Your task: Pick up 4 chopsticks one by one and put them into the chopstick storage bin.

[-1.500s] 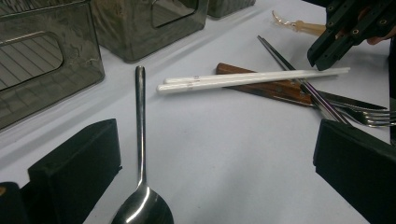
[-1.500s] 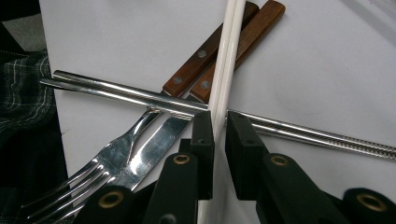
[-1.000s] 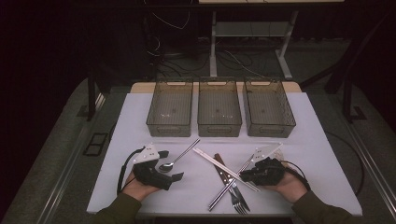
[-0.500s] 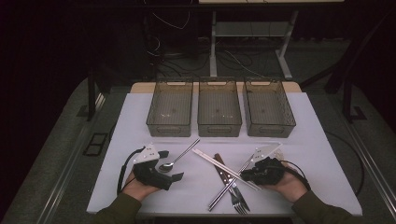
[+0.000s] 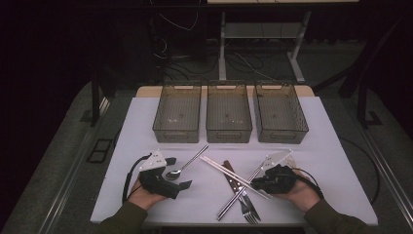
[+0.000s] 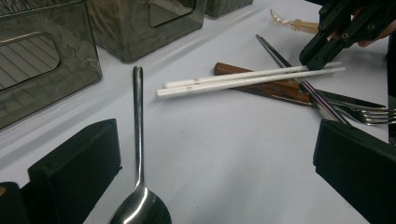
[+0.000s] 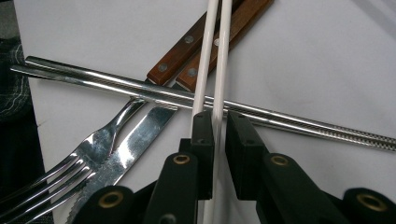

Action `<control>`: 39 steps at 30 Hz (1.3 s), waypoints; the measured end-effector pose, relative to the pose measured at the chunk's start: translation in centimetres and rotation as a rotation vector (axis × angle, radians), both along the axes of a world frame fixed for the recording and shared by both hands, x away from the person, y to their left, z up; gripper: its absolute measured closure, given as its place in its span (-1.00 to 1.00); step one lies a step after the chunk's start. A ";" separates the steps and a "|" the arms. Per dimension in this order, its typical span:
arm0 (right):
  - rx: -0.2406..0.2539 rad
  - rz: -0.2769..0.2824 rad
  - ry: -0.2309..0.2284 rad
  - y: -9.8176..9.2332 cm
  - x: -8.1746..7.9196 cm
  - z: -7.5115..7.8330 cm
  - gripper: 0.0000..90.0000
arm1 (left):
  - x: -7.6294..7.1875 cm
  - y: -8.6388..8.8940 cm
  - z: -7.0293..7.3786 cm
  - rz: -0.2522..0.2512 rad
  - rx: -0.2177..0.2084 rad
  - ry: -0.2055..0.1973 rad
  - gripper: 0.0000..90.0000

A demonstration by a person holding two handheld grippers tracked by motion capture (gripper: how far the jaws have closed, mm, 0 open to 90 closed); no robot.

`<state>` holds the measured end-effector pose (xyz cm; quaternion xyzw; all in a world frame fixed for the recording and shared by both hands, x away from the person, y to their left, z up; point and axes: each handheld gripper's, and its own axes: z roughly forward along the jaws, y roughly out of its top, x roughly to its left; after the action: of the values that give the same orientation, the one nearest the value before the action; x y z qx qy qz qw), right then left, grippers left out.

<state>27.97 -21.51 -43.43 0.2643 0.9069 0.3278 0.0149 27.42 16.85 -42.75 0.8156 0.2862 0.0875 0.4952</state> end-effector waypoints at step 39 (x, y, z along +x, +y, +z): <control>-0.055 -0.031 -0.003 0.5 -0.4 -0.5 0.87 | 0.0 -0.1 -0.1 -0.005 0.004 0.002 -1.00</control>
<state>27.57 -21.01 -43.89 0.2774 0.9113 0.3028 0.0284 27.43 16.71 -42.83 0.8175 0.2844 0.0861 0.4934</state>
